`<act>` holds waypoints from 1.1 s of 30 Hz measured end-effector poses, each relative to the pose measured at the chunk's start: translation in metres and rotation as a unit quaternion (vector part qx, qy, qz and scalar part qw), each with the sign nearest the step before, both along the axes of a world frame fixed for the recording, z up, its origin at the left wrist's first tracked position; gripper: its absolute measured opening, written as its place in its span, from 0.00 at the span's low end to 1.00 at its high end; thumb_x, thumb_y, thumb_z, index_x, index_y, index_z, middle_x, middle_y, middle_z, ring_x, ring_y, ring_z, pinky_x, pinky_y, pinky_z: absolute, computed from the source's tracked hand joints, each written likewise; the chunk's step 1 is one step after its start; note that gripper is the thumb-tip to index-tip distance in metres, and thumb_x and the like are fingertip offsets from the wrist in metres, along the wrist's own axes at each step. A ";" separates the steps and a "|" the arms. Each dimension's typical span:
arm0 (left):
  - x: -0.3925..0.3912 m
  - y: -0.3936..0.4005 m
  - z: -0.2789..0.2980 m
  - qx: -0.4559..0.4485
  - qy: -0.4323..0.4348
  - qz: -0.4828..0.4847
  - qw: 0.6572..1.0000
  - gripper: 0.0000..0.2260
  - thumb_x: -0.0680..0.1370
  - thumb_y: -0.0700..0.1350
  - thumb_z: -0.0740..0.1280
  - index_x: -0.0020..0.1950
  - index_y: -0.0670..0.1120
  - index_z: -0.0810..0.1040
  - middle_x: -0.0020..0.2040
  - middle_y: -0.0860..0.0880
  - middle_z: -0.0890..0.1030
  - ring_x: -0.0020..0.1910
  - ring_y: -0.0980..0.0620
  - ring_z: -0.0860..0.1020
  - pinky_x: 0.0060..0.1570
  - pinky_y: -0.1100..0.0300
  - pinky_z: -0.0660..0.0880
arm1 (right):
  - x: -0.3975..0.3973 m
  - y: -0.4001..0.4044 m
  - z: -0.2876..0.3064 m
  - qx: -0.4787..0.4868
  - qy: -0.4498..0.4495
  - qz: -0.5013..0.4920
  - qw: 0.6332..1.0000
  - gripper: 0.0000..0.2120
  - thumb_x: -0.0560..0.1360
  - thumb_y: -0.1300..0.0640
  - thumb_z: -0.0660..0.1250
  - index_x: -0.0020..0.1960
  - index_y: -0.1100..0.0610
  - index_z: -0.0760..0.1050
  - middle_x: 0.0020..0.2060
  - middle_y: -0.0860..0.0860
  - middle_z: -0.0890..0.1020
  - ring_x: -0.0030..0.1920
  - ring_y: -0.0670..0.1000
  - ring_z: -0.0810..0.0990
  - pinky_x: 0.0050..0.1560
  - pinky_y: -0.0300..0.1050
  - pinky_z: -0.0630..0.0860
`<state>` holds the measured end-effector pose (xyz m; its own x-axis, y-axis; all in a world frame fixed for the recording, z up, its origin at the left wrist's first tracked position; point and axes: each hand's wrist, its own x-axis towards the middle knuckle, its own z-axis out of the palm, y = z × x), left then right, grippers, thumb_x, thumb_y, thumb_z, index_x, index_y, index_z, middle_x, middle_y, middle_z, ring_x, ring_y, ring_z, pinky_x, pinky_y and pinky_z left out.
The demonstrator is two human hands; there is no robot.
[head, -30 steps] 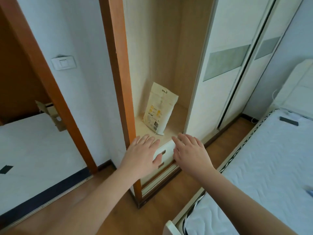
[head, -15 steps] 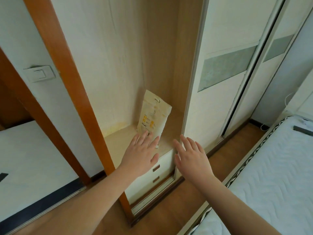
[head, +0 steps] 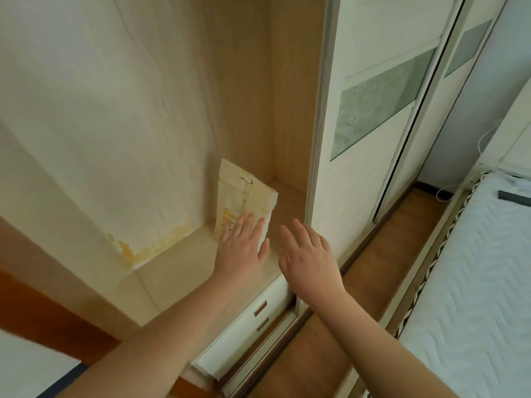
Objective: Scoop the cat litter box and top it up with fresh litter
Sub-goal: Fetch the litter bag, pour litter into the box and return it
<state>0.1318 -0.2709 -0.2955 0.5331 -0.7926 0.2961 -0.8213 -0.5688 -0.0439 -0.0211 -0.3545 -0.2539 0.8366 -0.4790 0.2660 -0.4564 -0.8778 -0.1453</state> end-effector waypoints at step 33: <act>0.343 -0.188 -0.041 0.262 -0.114 -0.096 0.954 0.42 0.74 0.47 0.69 0.80 0.45 0.47 0.79 0.44 0.56 0.79 0.46 0.50 0.76 0.45 0.40 | 0.329 -0.151 -0.089 0.141 0.058 -0.123 0.981 0.27 0.80 0.58 0.56 0.76 0.60 0.50 0.72 0.58 0.64 0.69 0.57 0.67 0.66 0.49 0.66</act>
<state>0.4751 -0.4592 -0.3368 0.3322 -0.9401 -0.0760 -0.8433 -0.2600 -0.4704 0.3081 -0.5050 -0.3431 0.7032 -0.7110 0.0042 -0.6773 -0.6717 -0.3001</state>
